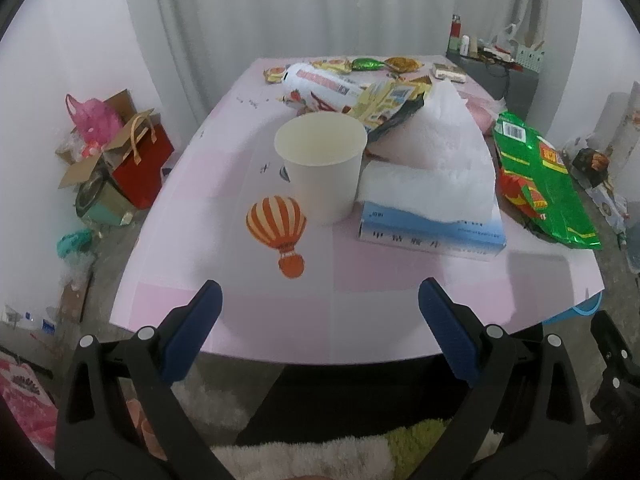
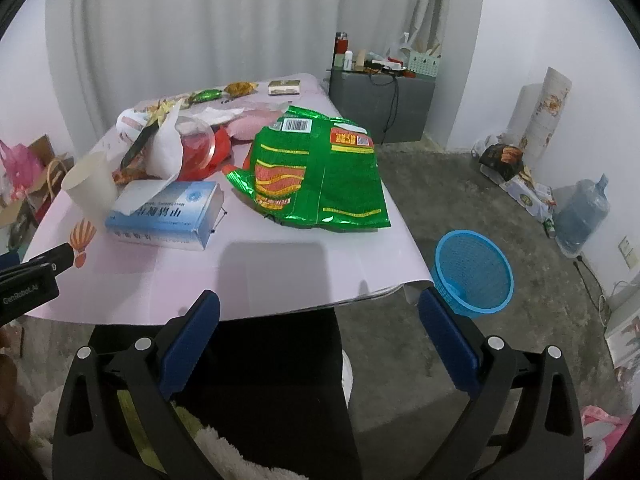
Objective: Collect trash
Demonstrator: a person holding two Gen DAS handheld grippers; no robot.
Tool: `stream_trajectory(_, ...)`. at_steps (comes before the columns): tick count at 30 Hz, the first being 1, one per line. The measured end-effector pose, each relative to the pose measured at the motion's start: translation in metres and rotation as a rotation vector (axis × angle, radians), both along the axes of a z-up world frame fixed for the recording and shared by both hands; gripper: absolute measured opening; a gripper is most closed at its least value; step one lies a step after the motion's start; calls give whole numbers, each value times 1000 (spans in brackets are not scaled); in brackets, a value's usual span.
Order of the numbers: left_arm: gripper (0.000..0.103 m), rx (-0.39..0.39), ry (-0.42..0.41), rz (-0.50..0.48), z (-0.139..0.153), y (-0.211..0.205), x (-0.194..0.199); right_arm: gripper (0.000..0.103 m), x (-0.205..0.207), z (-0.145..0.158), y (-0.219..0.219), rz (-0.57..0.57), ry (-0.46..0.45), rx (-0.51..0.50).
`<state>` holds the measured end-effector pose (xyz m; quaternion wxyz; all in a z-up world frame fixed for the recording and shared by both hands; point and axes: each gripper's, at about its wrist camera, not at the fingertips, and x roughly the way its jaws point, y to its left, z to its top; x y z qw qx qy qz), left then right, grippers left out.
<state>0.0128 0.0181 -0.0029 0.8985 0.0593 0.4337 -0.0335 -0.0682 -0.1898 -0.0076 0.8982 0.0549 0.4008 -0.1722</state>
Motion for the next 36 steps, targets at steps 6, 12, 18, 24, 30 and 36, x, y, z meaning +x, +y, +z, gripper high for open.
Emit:
stream_trajectory(6,94,-24,-38,-3,9,4,12,97,7,1,-8,-10,-25,23)
stream_trajectory(12,94,-71,-100,-113,19,-9,21,97,23,10,-24,-57,-95,1)
stream_trajectory(18,94,-272,-157,-322,30,-20,25,97,30,14,-43,-94,-147,8)
stream_trajectory(24,94,-365,-139,-384,37,-30,40,97,40,16,-60,-90,-158,114)
stream_trajectory(30,94,-398,-244,-408,64,-11,75,84,74,20,-59,8,-181,333)
stream_trajectory(36,94,-231,-239,-518,81,-10,116,70,123,3,-36,167,-128,539)
